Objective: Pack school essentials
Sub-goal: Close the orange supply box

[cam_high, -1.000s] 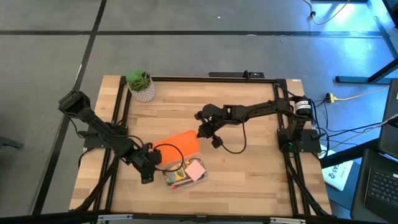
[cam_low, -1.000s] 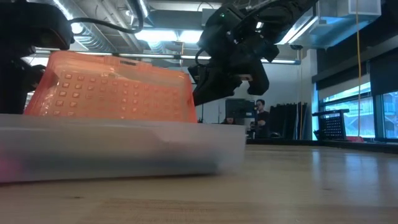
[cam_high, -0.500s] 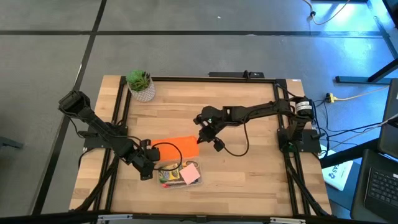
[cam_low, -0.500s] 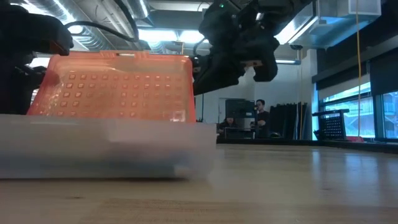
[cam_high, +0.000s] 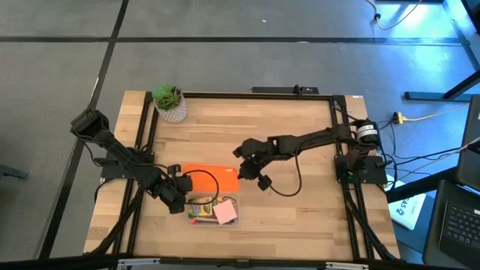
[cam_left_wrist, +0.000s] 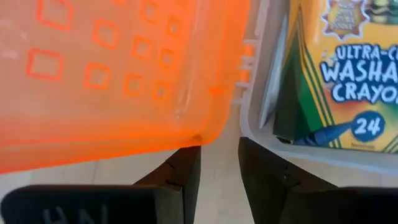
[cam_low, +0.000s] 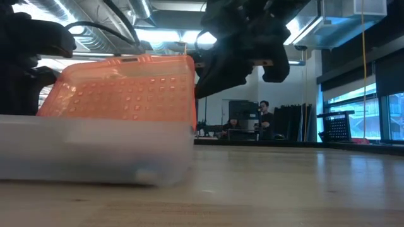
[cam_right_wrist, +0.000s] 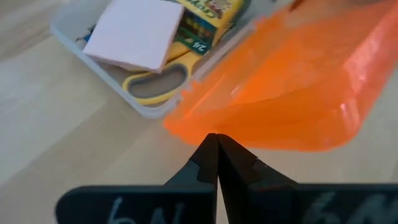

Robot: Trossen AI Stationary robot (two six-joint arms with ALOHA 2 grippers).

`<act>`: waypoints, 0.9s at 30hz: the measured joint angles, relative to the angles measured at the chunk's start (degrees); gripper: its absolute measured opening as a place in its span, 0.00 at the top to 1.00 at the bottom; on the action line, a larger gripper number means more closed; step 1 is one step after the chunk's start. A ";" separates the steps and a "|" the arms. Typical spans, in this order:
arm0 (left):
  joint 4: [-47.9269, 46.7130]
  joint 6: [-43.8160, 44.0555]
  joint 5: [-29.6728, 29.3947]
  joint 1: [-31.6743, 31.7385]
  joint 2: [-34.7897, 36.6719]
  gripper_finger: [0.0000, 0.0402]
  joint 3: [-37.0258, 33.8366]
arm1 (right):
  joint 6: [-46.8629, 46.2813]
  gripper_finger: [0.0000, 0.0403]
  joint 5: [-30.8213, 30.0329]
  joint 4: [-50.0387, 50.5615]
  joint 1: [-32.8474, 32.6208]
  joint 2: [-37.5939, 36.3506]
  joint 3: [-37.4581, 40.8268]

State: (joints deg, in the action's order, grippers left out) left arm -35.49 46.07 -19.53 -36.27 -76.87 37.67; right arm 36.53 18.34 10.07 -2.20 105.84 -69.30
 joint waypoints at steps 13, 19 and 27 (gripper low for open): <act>-0.04 -0.38 -2.90 0.11 -0.01 0.74 0.06 | -2.03 0.98 -1.35 6.96 -2.57 0.02 -0.11; -0.35 -0.37 -3.93 0.09 -0.01 0.74 0.11 | -5.23 0.98 -2.84 12.63 -2.69 0.04 -0.13; -2.21 1.40 -2.72 0.35 0.00 0.74 0.11 | -14.53 0.98 -12.73 14.56 -1.48 0.61 0.00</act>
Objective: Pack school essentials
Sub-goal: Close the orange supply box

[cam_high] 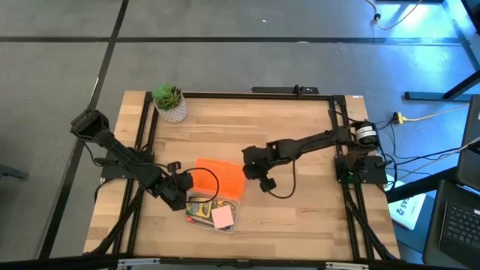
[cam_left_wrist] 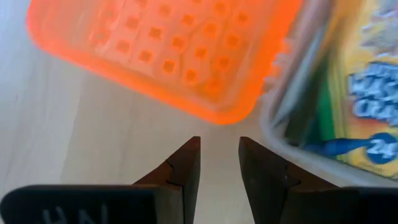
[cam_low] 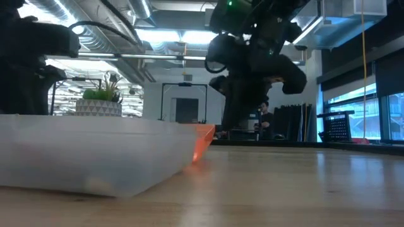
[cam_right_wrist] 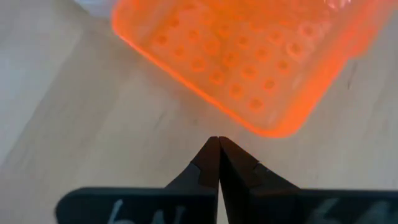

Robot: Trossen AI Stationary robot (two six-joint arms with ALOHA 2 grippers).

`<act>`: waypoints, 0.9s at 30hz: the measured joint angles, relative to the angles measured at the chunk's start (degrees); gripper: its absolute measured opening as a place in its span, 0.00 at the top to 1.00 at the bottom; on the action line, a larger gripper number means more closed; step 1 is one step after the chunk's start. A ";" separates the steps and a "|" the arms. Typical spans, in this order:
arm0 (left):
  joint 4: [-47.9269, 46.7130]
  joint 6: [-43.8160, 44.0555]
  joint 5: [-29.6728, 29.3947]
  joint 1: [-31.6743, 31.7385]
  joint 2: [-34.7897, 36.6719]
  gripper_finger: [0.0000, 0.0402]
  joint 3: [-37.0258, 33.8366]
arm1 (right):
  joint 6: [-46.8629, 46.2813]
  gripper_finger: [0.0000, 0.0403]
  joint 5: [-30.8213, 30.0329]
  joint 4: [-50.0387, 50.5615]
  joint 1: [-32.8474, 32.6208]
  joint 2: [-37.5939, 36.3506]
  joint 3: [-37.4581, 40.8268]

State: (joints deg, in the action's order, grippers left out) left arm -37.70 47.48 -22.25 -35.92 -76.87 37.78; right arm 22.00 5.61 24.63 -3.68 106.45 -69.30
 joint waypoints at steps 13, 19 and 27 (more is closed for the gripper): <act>-4.69 5.64 6.91 1.90 0.06 0.74 -0.02 | -5.12 0.98 0.67 -12.01 5.84 1.82 6.84; -5.30 6.50 6.99 1.90 1.65 0.74 1.05 | -3.82 0.98 5.38 -15.81 6.69 5.17 7.19; -8.09 8.02 6.49 1.90 6.65 0.74 2.79 | -3.37 0.98 9.85 -23.53 6.66 7.13 7.26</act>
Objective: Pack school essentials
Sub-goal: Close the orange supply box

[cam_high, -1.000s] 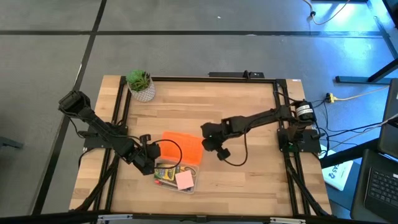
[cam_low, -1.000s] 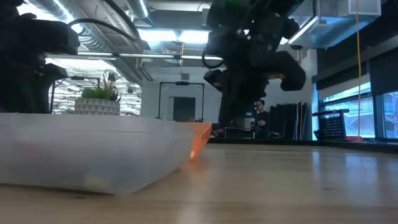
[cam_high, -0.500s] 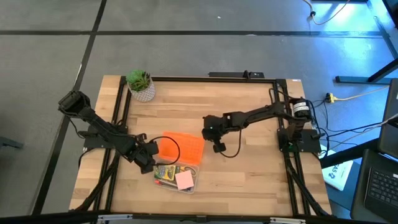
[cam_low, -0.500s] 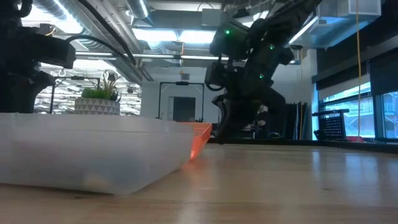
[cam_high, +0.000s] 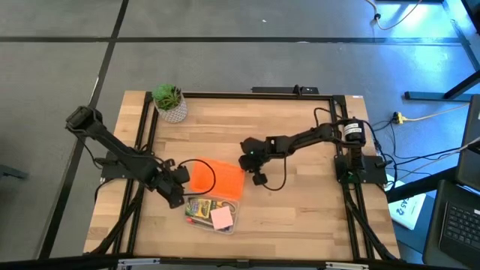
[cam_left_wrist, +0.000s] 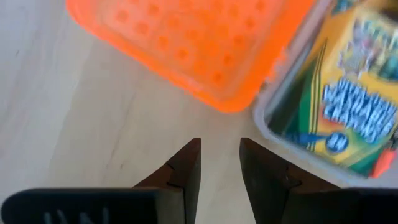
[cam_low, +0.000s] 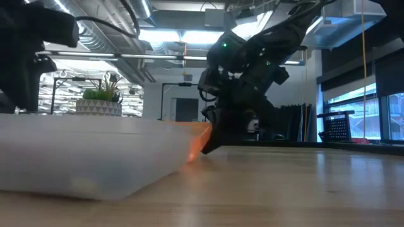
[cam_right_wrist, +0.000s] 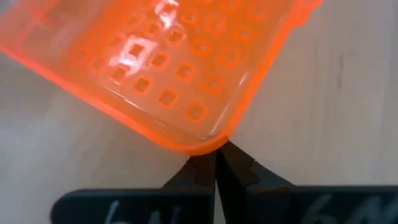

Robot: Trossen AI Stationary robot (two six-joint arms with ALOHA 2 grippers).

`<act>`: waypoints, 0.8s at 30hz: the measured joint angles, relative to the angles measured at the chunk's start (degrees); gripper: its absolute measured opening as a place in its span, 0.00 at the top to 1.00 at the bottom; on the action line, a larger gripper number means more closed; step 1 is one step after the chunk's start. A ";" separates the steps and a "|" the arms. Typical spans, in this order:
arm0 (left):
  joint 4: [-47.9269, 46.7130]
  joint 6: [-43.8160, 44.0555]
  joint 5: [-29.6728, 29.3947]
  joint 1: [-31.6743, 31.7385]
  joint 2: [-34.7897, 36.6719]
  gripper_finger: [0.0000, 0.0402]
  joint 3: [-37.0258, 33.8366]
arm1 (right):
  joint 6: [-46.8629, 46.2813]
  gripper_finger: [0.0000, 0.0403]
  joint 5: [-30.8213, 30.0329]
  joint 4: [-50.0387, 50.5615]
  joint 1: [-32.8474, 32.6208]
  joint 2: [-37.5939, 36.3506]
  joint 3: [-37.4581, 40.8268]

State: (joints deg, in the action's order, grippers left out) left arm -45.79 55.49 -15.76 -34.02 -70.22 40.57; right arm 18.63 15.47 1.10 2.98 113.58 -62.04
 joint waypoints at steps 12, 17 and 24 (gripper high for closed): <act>-10.40 1.10 -1.02 -0.04 3.21 0.74 5.48 | 1.33 0.98 3.94 -5.58 -0.04 -1.14 -0.04; -13.84 1.09 -3.32 -0.02 3.63 0.74 8.07 | 1.09 0.98 9.36 -8.83 -0.04 -1.16 -0.04; -14.63 1.41 -4.78 -0.02 3.78 0.74 9.15 | 0.96 0.98 13.52 -13.01 -0.02 -1.16 -0.04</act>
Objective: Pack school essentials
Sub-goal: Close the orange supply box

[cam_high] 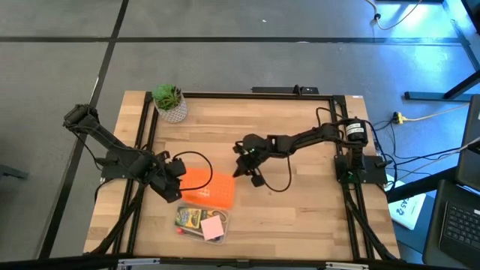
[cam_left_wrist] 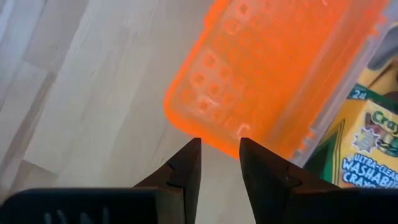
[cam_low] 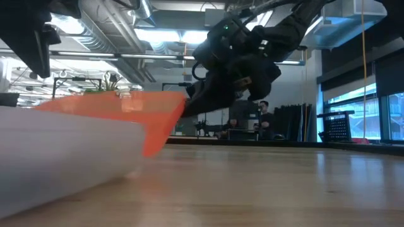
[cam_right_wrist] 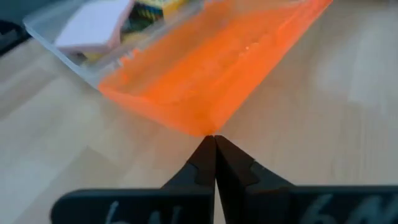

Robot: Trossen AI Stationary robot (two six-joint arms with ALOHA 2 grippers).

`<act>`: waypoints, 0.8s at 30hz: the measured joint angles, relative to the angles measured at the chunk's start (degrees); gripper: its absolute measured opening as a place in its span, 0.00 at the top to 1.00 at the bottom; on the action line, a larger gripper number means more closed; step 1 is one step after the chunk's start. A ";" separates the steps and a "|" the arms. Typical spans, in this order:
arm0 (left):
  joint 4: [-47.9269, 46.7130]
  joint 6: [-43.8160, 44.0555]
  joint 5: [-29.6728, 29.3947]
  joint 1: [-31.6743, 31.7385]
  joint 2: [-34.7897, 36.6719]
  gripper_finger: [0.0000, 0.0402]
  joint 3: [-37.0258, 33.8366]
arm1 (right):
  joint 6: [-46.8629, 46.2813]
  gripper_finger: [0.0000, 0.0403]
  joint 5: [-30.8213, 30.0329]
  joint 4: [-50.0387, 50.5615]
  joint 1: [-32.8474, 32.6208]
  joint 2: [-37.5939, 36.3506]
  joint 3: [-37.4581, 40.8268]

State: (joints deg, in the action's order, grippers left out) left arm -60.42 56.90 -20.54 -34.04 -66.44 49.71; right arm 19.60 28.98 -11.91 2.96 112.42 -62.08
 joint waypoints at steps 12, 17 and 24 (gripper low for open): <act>1.37 -3.77 -4.11 2.38 1.78 0.74 0.02 | -0.02 0.98 1.26 -4.22 -0.13 -0.02 0.00; -1.34 -6.35 -4.48 4.34 2.95 0.74 0.02 | -0.05 0.98 1.26 -5.38 -0.13 -0.02 0.00; -13.42 0.90 -1.07 5.20 4.83 0.74 0.02 | -0.05 0.98 1.26 -6.35 -0.16 -0.04 0.00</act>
State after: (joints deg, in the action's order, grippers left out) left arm -73.85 57.80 -21.61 -28.84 -61.61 49.74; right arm 19.55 30.24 -18.27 2.80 112.38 -62.08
